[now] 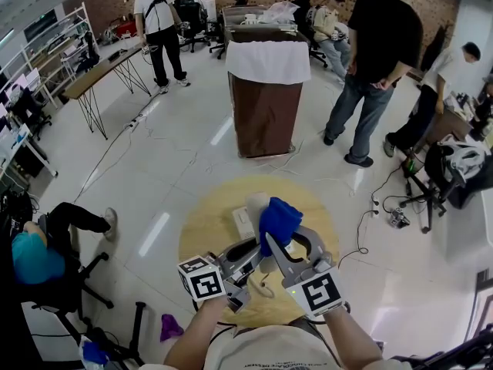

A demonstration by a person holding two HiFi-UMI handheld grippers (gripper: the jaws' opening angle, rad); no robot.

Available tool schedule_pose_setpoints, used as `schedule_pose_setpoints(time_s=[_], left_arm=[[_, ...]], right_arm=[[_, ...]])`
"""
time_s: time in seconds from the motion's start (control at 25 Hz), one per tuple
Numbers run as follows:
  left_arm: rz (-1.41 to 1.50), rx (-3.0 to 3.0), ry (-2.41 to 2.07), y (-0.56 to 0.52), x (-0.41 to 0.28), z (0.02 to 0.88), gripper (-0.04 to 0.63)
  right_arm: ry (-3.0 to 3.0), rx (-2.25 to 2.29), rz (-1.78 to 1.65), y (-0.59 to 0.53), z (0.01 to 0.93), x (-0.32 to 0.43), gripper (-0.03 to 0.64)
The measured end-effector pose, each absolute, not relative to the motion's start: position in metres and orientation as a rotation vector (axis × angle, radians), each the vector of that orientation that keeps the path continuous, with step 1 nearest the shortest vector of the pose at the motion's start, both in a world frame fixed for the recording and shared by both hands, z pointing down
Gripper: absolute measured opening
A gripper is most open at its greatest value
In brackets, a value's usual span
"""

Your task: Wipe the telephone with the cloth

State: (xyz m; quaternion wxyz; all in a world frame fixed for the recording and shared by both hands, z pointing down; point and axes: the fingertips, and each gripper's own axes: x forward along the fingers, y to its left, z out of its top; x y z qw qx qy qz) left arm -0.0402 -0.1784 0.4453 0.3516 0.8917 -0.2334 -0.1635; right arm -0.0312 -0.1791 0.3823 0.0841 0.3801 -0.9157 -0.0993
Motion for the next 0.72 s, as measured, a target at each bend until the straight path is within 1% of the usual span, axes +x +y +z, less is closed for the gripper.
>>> schedule_pose_setpoints(time_s=[0.72], left_arm=[[-0.313,2.392,-0.637,-0.161,-0.032,0.445,0.078]], right_arm=[[-2.735,1.142,-0.426,-0.207,0.350,-0.046,0.071]])
